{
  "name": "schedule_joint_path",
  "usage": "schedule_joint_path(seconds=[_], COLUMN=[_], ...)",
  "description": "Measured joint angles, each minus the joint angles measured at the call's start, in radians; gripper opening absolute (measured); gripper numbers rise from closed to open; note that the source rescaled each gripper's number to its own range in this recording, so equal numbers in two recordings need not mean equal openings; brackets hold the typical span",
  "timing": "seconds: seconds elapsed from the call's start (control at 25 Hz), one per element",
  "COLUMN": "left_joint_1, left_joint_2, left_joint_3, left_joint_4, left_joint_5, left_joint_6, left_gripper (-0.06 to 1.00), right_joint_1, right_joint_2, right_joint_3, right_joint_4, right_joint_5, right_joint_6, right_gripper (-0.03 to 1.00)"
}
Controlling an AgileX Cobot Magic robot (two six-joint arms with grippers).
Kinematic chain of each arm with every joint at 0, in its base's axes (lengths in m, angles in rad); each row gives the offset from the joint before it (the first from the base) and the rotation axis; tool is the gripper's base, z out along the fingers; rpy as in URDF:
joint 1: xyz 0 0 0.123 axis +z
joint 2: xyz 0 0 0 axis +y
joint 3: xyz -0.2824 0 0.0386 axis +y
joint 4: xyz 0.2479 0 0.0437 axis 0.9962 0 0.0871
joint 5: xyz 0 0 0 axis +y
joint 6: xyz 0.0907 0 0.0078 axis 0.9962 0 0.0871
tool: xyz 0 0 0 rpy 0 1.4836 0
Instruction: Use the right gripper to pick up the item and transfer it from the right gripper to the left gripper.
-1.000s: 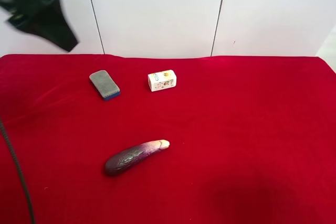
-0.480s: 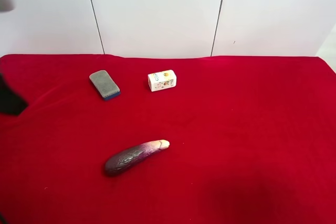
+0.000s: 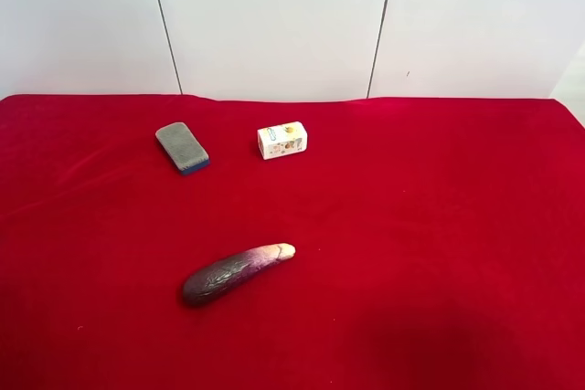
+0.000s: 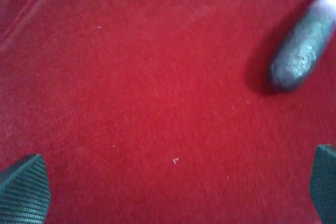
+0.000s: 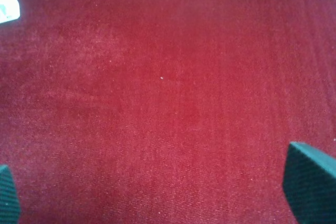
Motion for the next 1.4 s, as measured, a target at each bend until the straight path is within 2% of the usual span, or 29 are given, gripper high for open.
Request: schedule_joint_path(seconds=[0.2, 0.44, 0.64, 1.4], left_joint_1=[0.078, 0.165, 0.209, 0.216], left_joint_2=[-0.209, -0.406, -0.461, -0.461], left_joint_3=[0.013, 0.015, 0.036, 0.045], left_joint_4=[-0.008, -0.007, 0.004, 0.01], left_joint_5=[0.004, 0.116, 0.1, 0.094], left_joint_6=[-0.027, -0.058, -0.06, -0.061], left_gripper=[1.0, 1.0, 1.0, 1.0], right_joint_1=[0.0, 0.0, 0.0, 0.0], right_joint_2=[0.0, 0.0, 0.0, 0.0], right_joint_3=[0.0, 0.0, 0.0, 0.0], right_joint_4=[0.0, 0.0, 0.0, 0.0], right_joint_5=[0.0, 0.0, 0.0, 0.0], right_joint_6=[0.0, 0.0, 0.0, 0.0], right_gripper=[1.0, 1.0, 1.0, 1.0])
